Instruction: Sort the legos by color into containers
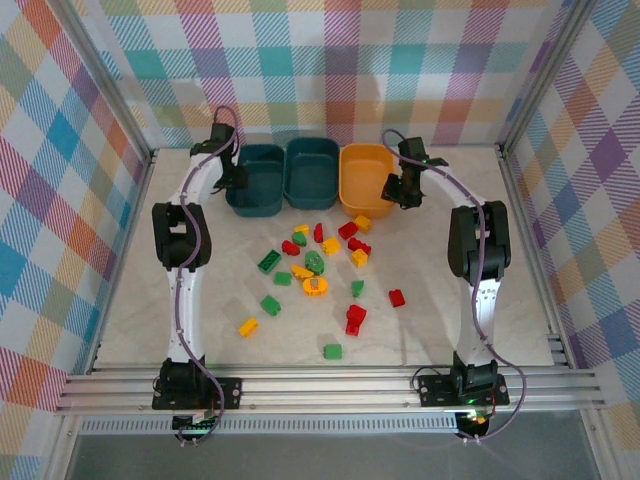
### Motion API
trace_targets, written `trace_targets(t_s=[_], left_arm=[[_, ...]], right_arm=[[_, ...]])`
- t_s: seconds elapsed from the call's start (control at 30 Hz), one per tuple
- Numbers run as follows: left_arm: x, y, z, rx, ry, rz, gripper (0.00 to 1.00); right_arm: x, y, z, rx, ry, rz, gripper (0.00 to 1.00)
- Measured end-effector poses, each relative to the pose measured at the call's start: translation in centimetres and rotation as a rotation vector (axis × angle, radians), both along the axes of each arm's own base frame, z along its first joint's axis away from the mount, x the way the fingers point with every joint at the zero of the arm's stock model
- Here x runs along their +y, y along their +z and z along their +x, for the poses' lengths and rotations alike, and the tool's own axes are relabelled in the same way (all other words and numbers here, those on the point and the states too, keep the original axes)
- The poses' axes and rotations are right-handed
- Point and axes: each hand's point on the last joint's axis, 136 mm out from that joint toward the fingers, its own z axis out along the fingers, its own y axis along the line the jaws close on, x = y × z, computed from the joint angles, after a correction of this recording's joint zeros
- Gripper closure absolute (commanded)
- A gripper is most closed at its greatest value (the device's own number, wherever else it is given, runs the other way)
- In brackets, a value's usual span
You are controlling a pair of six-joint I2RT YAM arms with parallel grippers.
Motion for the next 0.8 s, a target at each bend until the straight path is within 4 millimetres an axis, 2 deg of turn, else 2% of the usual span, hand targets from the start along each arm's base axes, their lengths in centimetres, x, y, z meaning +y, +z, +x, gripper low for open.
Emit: trace_targets(t_s=[0.1, 0.23, 0.33, 0.4, 0.43, 0.5, 0.57, 0.6, 0.63, 0.7, 0.8], left_arm=[[0.2, 0.2, 0.0, -0.004, 0.023, -0.020, 0.37], [0.5, 1.9, -0.2, -0.028, 0.061, -0.067, 0.29], [0.6, 5.6, -1.6, -0.077, 0.105, -0.115, 0.21], [0.6, 9.4, -3.0, -0.141, 0.136, -0.152, 0.15], [0.5, 11.3, -3.8, -0.196, 0.170, -0.194, 0.13], [0.0, 14.5, -6.6, -0.292, 0.231, -0.299, 0.04], [-1.1, 16.7, -10.0, -0.388, 0.282, -0.449, 0.00], [-1.8, 17.0, -11.5, -0.427, 0.298, -0.523, 0.00], [-2.5, 16.6, -12.9, -0.438, 0.316, -0.587, 0.00], [-4.2, 13.9, -15.6, -0.424, 0.342, -0.695, 0.00], [-7.5, 7.0, -20.0, -0.245, 0.362, -0.764, 0.00]], right_arm=[[0.0, 0.9, -0.1, -0.012, 0.007, 0.003, 0.45], [0.1, 4.6, -0.6, -0.075, 0.011, 0.015, 0.42], [0.0, 7.9, -2.7, -0.124, 0.022, 0.018, 0.38], [0.6, 9.5, -4.5, -0.162, 0.049, 0.014, 0.36], [1.0, 9.6, -5.4, -0.166, 0.066, 0.010, 0.36], [3.4, 9.0, -8.6, -0.152, 0.155, -0.006, 0.37], [6.2, 7.0, -11.6, -0.107, 0.264, -0.033, 0.39], [7.3, 5.9, -12.8, -0.082, 0.310, -0.053, 0.41], [8.4, 4.6, -14.2, -0.050, 0.365, -0.077, 0.42], [9.8, 2.4, -16.5, 0.005, 0.445, -0.126, 0.43], [10.0, 0.8, -18.0, 0.047, 0.498, -0.185, 0.44]])
